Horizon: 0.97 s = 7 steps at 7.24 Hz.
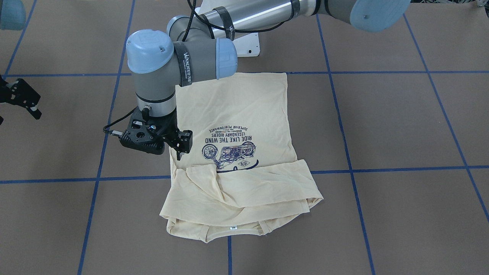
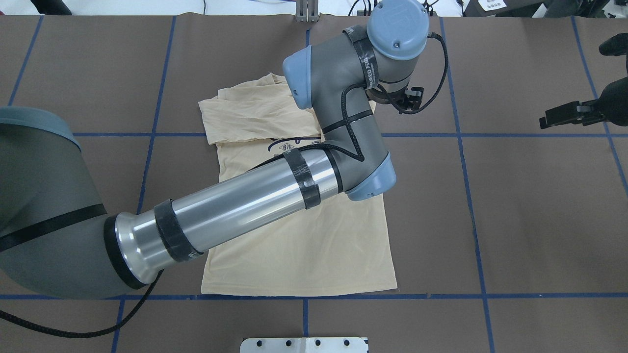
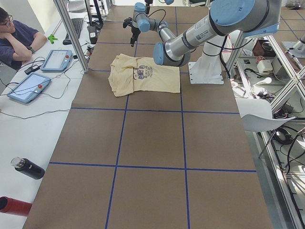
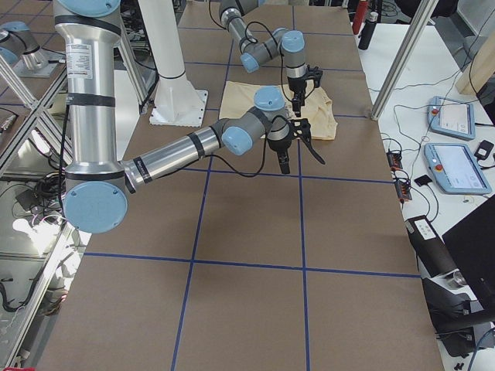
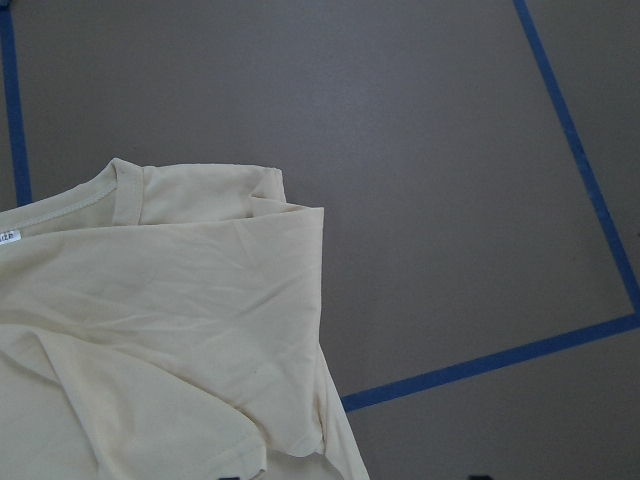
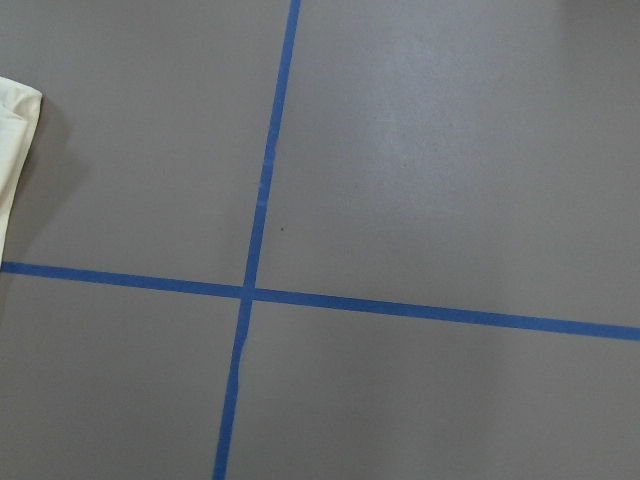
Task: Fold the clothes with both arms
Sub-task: 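Release the sleeve on the shirt and draw the left gripper back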
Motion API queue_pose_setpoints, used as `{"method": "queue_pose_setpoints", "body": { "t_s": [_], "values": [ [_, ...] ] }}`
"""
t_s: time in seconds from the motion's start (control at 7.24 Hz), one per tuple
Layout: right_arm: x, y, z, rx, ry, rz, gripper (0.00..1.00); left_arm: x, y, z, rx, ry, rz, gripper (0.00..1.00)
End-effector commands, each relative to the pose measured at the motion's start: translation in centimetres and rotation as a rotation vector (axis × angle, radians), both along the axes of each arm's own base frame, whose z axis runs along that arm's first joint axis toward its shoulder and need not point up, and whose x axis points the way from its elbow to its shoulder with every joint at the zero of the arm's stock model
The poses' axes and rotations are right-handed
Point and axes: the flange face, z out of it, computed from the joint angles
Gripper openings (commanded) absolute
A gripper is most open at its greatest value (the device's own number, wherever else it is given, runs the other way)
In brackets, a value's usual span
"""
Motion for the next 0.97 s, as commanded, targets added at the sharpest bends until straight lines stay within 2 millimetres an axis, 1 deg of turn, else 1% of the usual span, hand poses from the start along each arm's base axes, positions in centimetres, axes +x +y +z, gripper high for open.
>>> {"method": "queue_pose_setpoints", "body": {
  "t_s": [0.0,0.14,0.28,0.41,0.55,0.69,0.83],
  "values": [
    [-3.0,0.2,-3.0,-0.070,-0.066,0.060,1.00,-3.2,2.1,4.9,0.036,0.032,0.013,1.00],
    [-6.1,1.5,-4.6,-0.077,-0.071,0.082,1.00,-5.8,3.6,8.0,0.065,0.044,0.023,1.00],
    [-9.4,3.9,-6.5,-0.090,-0.088,0.106,1.00,-9.8,6.3,11.9,0.092,0.047,0.036,1.00],
    [-12.4,6.4,-8.0,-0.100,-0.105,0.120,1.00,-13.9,9.3,16.7,0.100,0.052,0.038,1.00],
    [-15.6,9.7,-9.5,-0.112,-0.122,0.137,1.00,-17.7,12.4,20.5,0.102,0.057,0.045,1.00],
    [-18.6,13.1,-10.7,-0.128,-0.142,0.145,1.00,-21.1,16.1,24.0,0.085,0.054,0.058,1.00],
    [-21.3,16.9,-11.6,-0.164,-0.125,0.165,0.99,-22.4,19.3,27.4,0.051,0.045,0.063,1.00]
  ]
}}
